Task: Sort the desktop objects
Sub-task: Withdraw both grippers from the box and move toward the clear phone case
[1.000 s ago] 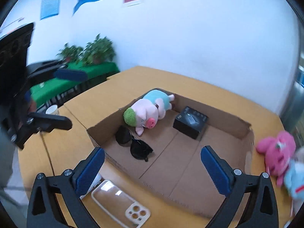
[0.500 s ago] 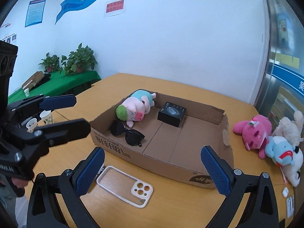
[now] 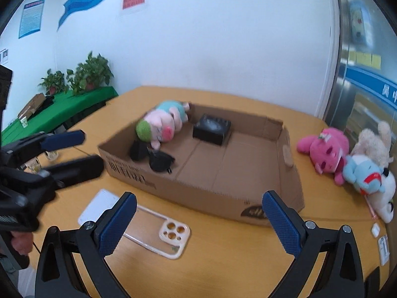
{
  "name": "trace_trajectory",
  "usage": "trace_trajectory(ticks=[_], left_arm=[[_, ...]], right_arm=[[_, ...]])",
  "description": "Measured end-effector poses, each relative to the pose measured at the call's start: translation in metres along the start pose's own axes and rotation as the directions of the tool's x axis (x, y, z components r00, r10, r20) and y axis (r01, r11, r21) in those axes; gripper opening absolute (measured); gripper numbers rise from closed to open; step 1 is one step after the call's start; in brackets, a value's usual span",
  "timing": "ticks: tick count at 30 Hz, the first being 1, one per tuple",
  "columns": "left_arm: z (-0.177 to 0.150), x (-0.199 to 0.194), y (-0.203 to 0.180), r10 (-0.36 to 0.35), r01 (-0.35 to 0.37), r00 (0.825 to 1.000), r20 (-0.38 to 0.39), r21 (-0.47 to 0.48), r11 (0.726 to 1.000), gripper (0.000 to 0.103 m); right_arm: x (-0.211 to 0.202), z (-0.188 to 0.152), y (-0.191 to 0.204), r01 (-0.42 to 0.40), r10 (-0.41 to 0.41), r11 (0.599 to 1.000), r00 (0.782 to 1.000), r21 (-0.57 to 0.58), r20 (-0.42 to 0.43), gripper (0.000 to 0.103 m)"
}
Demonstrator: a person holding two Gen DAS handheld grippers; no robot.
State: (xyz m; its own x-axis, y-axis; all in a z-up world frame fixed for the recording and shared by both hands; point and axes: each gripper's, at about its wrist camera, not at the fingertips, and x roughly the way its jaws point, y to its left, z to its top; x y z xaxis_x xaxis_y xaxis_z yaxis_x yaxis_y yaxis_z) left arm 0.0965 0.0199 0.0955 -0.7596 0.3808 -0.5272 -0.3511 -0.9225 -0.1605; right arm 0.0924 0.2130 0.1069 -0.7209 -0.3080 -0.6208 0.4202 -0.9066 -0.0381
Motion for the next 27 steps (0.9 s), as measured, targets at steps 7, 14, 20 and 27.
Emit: trace_trajectory(ticks=[7, 14, 20, 27], left_arm=[[-0.039, 0.02, 0.035, 0.033, -0.042, 0.994, -0.108, -0.088, 0.995, 0.079], [-0.066, 0.034, 0.064, 0.063, -0.091, 0.98, -0.187, -0.146, 0.985, 0.077], [-0.072, 0.043, 0.067, 0.025, -0.06, 0.974, -0.224, -0.148, 0.987, 0.068], [-0.071, 0.046, 0.072, -0.014, -0.022, 0.968, -0.25, -0.141, 0.99, 0.068]], right_arm=[[0.073, -0.053, -0.01, -0.079, 0.094, 0.992, 0.982, 0.095, -0.164, 0.1], [0.109, -0.074, -0.004, -0.1, 0.115, 0.992, 0.965, 0.073, -0.237, 0.069], [0.123, -0.08, 0.008, -0.183, 0.191, 0.982, 0.946, 0.057, -0.262, 0.061], [0.119, -0.071, 0.026, -0.385, 0.347, 0.914, 0.905, -0.125, -0.247, 0.09]])
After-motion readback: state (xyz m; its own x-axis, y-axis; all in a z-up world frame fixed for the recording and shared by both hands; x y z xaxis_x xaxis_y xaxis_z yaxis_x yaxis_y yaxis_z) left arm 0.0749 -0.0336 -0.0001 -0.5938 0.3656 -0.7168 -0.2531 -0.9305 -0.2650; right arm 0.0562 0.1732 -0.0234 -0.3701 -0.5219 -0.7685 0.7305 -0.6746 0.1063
